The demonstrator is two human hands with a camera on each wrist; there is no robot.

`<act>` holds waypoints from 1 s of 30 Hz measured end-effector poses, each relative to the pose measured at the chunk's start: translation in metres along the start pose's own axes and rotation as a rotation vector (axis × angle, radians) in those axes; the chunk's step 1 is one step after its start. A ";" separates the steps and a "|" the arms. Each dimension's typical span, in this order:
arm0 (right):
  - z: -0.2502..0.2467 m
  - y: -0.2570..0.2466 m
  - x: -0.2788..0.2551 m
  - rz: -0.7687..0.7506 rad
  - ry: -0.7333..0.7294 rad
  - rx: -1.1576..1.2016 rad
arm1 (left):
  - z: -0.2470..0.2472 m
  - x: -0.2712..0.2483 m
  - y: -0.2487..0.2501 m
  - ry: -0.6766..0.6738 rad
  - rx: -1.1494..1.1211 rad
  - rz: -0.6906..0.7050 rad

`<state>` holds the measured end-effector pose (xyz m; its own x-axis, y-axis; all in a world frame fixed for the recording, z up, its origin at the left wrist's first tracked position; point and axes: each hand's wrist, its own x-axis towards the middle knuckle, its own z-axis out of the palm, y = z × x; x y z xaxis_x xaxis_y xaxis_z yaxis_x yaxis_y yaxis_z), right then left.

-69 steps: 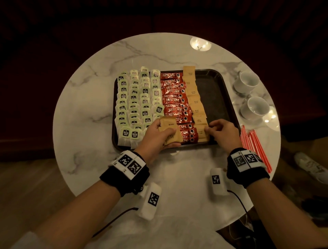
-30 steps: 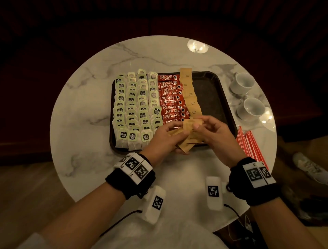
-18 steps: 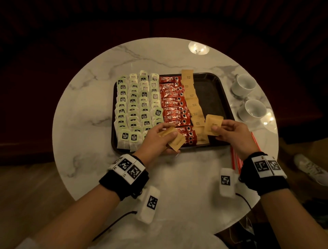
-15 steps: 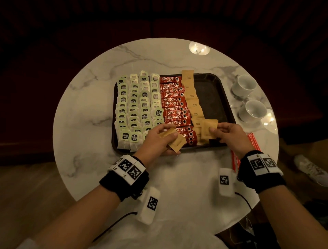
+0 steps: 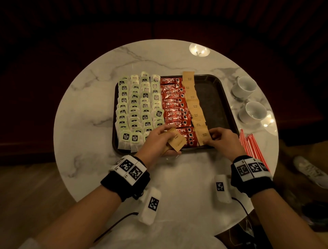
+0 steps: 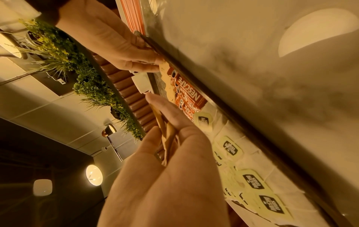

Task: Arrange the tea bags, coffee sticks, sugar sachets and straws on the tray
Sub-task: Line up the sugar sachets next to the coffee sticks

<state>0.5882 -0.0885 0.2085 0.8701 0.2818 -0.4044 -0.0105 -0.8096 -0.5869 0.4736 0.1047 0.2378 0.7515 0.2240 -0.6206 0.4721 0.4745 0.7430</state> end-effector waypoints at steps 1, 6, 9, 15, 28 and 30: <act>-0.001 0.001 0.000 0.000 0.028 0.013 | 0.000 0.000 0.001 0.006 -0.011 -0.003; -0.004 -0.011 -0.010 -0.082 0.032 0.304 | 0.004 -0.003 0.005 -0.027 -0.059 0.019; 0.000 -0.030 -0.026 -0.158 -0.118 0.489 | 0.009 -0.005 0.004 -0.083 -0.055 0.065; 0.015 -0.041 -0.033 -0.212 -0.204 0.643 | 0.013 -0.003 0.000 -0.128 -0.050 0.132; 0.008 -0.035 -0.023 -0.194 -0.126 0.757 | 0.006 -0.004 0.000 -0.071 0.039 0.122; 0.004 -0.035 -0.024 -0.212 -0.178 0.747 | 0.006 -0.004 0.000 -0.075 0.099 0.151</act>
<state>0.5663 -0.0651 0.2358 0.7994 0.5201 -0.3008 -0.2365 -0.1878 -0.9533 0.4738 0.0985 0.2418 0.8479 0.2205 -0.4821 0.3913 0.3532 0.8498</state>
